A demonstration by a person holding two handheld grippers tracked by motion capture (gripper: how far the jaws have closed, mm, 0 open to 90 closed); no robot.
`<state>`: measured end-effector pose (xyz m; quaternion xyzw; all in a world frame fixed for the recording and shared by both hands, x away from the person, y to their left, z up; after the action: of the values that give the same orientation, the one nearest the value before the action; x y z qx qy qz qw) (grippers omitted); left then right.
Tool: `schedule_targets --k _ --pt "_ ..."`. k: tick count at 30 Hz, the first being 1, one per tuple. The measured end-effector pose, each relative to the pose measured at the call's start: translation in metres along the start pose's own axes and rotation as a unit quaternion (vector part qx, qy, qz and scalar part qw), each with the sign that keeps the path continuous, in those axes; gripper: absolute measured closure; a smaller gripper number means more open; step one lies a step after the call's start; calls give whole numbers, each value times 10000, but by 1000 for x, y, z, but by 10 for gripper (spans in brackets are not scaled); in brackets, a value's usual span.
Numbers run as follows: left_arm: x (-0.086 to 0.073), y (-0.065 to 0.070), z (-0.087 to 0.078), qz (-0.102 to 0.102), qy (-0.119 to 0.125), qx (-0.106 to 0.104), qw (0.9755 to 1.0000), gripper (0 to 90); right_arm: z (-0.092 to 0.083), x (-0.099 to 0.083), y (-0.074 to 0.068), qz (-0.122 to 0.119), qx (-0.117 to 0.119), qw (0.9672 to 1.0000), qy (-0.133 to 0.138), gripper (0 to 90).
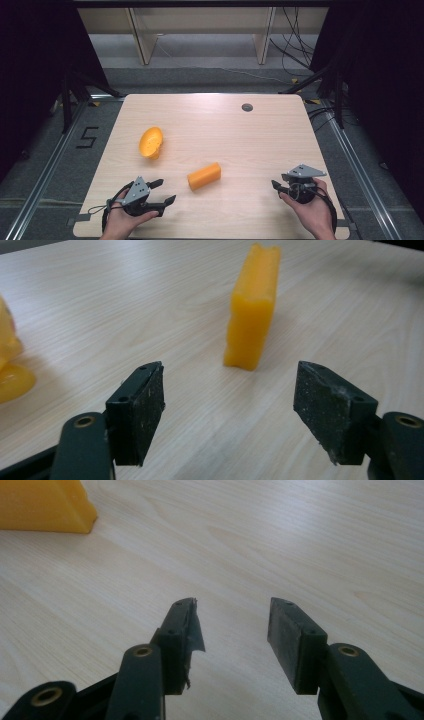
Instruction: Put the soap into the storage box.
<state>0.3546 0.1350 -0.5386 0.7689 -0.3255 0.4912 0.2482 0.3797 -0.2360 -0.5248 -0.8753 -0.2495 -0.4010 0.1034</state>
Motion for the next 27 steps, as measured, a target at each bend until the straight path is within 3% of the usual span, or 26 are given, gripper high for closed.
schedule_targets --k 2,3,4,5,6,7,8,9,10,12,13,14,15,19,22,23,24,25,27 --pt "3 1 0 50 4 -20 10000 278 0 0 -1 55 -9 10000 -31 541" --pt "7 2 0 176 2 -53 9998 277 -1 -1 -1 102 -14 9999 -73 540" --pt "10 5 1 122 61 -115 9998 278 2 -1 0 16 -49 10000 -22 539" --pt "13 5 2 214 64 -128 9997 278 -1 -2 -2 149 -27 9997 -178 538" --pt "15 6 4 146 65 -122 9998 278 -1 -2 -2 138 -29 9998 -154 537" --pt "18 6 6 275 37 -133 9995 278 -1 -1 -2 137 -88 9998 -125 535" --pt "21 6 9 279 55 -167 9995 278 -1 -2 -3 166 -91 9997 -157 535" --pt "24 6 12 331 38 -215 9992 277 -1 -2 -1 54 -103 9998 -132 535" --pt "26 8 15 229 24 -197 9995 276 -1 -2 -1 23 -95 9999 -121 535" --pt "29 9 20 324 -43 -251 9991 273 -2 -2 -4 163 -87 9997 -147 533" --pt "31 10 23 403 -57 -301 9987 269 -1 -2 -2 34 -105 9999 -110 533" --pt "32 11 25 360 -65 -321 9988 265 -1 -2 -2 51 -107 9998 -130 533" --pt "35 13 29 449 -79 -400 9982 264 1 -2 -2 8 -53 9999 -105 533" --pt "35 20 39 404 -138 -468 9980 249 -1 -2 -3 68 -104 9999 -112 531" --pt "35 23 43 560 -194 -557 9967 245 -1 -2 -3 80 -102 9998 -120 530" --pt "34 25 45 415 -225 -574 9972 244 -1 -2 -3 74 -98 9999 -118 530" --pt "33 24 47 601 -259 -595 9961 244 -1 -2 -3 72 -97 9999 -117 530" --pt "32 26 49 432 -255 -574 9971 244 -1 -1 -5 126 -8 9998 -126 530" --pt "31 25 53 462 -310 -546 9970 244 0 -1 -5 63 4 9999 -97 529"
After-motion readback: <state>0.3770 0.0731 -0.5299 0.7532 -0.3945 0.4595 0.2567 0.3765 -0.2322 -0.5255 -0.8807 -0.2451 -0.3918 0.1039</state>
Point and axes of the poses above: each handheld gripper's, and its own axes: z roughly forward along the jaws, x roughly out of its top, y roughly to its right, the point moved 9 cm from there along z, roughly forward along the jaws, and after that the axes turned 2 degrees about y, right-handed, at the moved point
